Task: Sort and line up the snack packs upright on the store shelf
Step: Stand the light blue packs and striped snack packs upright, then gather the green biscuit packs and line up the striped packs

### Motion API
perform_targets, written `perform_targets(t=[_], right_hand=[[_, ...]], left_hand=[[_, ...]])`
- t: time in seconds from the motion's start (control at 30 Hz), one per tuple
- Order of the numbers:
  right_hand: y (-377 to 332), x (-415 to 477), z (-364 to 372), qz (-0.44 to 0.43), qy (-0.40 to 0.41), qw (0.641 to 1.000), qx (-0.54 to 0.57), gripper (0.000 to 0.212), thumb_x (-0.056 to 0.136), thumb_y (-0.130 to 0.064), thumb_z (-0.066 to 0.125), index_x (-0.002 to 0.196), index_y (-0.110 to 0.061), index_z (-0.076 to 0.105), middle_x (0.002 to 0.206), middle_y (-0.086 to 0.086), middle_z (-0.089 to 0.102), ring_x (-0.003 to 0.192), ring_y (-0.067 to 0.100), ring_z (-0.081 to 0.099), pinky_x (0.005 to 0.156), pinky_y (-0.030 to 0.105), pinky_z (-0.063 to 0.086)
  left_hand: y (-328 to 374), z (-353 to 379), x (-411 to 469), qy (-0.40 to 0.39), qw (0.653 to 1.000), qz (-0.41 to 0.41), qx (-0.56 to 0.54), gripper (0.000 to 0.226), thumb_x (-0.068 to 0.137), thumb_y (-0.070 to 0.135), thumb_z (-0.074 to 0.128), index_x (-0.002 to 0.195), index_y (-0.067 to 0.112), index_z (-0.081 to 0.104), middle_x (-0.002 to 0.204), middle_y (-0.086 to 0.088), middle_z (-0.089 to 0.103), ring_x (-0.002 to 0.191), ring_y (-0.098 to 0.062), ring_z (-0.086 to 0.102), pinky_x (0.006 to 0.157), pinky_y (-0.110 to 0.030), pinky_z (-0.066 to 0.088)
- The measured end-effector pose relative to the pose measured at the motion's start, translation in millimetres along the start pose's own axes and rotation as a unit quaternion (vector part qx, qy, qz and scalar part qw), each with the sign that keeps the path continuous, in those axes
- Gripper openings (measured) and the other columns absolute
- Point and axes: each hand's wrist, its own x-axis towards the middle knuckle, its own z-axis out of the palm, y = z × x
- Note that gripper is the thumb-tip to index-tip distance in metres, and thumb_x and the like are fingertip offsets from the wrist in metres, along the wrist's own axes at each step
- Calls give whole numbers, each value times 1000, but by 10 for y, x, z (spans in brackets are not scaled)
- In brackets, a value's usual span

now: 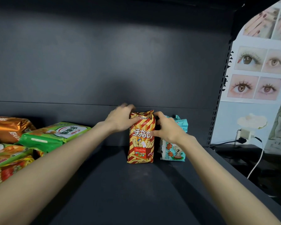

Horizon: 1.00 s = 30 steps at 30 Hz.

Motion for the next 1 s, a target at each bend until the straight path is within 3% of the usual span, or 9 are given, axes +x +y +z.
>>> perform_targets(t=[0.2,0.4,0.57,0.7,0.87,1.0], right_hand=[[-183,-137,-158,-50,33,993,-102,63,85,-29,67,139,-15,38,131,9,48,120,27,48,96,39,44],[-530,-207,-84,-102,28,986,-132,56,87,-31,64,137,-14,44,135,9,45,125,29,45,100,41,41],[-949,-179,77,-144,13,982,-119,54,88,-31,64,136,-14,45,136,9,44,125,28,44,98,35,38],[-1288,-138,287,-161,-8,982,-98,53,89,-31,63,135,-15,45,138,7,43,127,27,42,102,38,40],[-1655,-55,660,-142,-37,986,-83,51,88,-34,63,133,-16,48,136,7,45,126,28,43,103,43,39],[-1887,50,934,-112,-47,991,-51,44,87,-36,64,124,-15,54,123,8,51,113,28,50,95,41,43]], left_hand=[[55,-291,-342,8,993,59,100,44,92,43,51,128,17,50,128,-6,56,120,-23,50,99,-43,42],[-251,-625,-902,-2,984,17,179,45,92,44,51,130,19,50,129,-6,55,123,-27,48,99,-42,40],[-657,-1037,-1262,20,984,-37,176,44,89,41,56,125,15,55,128,-7,59,121,-28,51,98,-43,42],[-985,-1228,-1504,13,981,-64,181,42,89,42,57,121,16,56,121,-8,62,113,-29,56,93,-42,45],[-1448,-1345,-1754,-13,980,-81,179,45,89,45,55,124,16,54,125,-8,60,114,-27,56,95,-39,45],[-1763,-1427,-1868,-29,985,-90,145,51,91,44,54,131,12,51,133,-8,56,119,-24,54,98,-37,45]])
